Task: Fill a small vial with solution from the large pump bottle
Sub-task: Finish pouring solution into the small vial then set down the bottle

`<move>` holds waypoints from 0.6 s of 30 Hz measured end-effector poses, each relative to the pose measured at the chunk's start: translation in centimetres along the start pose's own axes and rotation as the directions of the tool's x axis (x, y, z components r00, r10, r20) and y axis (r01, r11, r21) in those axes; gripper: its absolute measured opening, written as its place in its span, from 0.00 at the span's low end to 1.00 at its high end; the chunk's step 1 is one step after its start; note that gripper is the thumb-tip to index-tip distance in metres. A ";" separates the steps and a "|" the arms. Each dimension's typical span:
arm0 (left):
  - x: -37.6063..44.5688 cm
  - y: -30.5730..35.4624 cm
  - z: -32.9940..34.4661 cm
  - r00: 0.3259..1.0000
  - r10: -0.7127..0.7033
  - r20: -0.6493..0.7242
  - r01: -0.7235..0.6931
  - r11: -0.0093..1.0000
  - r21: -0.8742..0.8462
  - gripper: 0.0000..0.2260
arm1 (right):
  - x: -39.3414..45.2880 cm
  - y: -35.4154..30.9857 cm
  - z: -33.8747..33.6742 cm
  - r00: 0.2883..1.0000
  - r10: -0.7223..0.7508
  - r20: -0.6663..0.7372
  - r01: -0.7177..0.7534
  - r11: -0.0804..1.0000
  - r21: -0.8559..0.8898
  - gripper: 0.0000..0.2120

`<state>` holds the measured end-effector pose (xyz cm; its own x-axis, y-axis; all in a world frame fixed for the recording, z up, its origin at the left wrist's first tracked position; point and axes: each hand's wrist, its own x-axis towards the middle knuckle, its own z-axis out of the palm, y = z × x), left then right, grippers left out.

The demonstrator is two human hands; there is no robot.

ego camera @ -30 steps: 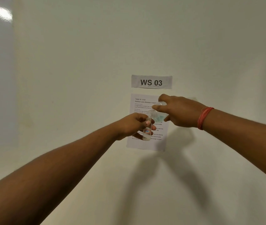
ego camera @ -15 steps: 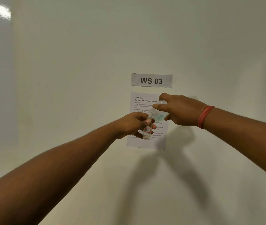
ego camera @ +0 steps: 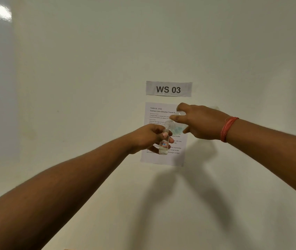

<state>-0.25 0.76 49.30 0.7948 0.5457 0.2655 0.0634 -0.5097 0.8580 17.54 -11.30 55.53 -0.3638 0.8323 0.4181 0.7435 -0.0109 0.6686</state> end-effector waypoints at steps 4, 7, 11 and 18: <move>0.0 0.0 0.0 1.000 -0.005 -0.003 0.005 1.000 0.001 0.11 | 0.0 -0.1 -0.1 1.000 0.004 0.007 -0.004 1.000 0.004 0.31; 0.0 0.0 -0.1 1.000 -0.005 0.000 0.005 1.000 -0.007 0.11 | 0.0 -0.1 -0.1 1.000 0.003 0.003 -0.003 1.000 0.006 0.31; -0.1 -0.1 -0.1 1.000 -0.005 0.006 0.005 1.000 -0.012 0.10 | 0.1 -0.1 -0.1 1.000 0.004 0.007 -0.004 1.000 0.013 0.31; 0.0 0.0 -0.1 1.000 0.000 0.004 0.000 1.000 -0.003 0.11 | 0.0 0.0 0.0 1.000 0.004 0.006 -0.004 1.000 0.008 0.30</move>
<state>-0.32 0.79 49.31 0.7974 0.5429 0.2636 0.0618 -0.5079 0.8592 17.52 -11.28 55.58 -0.3576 0.8356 0.4169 0.7491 -0.0098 0.6624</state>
